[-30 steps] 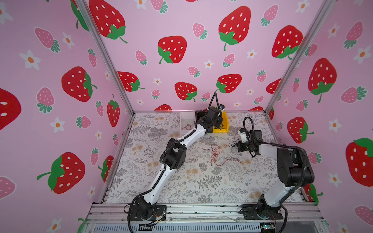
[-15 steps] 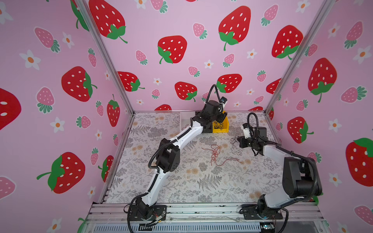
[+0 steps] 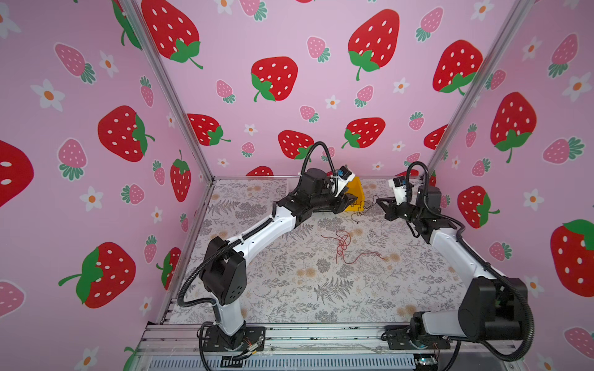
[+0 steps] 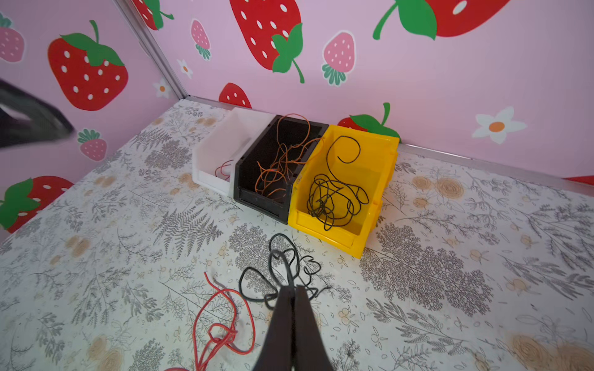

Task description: Untangle the cables

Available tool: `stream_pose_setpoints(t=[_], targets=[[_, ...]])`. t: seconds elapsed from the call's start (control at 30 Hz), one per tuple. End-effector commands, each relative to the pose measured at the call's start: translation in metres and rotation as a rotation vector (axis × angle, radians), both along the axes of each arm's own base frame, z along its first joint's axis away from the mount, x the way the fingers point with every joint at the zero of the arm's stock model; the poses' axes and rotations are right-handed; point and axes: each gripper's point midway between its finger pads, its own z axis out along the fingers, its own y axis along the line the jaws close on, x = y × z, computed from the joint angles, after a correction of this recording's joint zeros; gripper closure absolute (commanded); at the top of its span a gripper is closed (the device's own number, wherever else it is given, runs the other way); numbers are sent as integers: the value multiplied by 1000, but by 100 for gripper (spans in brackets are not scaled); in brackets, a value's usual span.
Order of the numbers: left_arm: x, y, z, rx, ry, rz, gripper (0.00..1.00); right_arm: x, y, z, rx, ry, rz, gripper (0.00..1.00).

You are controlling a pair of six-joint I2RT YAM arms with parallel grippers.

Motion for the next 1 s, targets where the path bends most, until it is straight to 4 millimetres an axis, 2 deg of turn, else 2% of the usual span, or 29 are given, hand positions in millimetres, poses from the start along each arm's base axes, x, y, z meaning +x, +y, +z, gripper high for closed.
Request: stream_pose_setpoints(t=[0.0,0.07,0.37,0.43,0.6,0.73,0.8,0.97], targets=[[-19,-4,-14,24,-25,-75,46,-12,12,23,52,-13,64,100],[-19,-6,-25,14,-27,-82,44,-15,15,31,67,-30,81,100],[-9,-24,-42,-35,-14,-128,44,-30,28,46,88,-65,172,100],[-4,-27,-47,-41,-12,-120,44,-33,31,48,89,-72,195,100],[23,-26,-50,-117,38,-34,45,-37,33,51,90,-85,223,100],[30,-27,-56,-116,40,-15,46,-40,36,56,101,-97,252,100],[30,-27,-56,-120,36,-19,49,-41,38,57,107,-98,264,100],[27,-27,-52,-128,30,-25,72,-38,37,52,109,-87,255,100]])
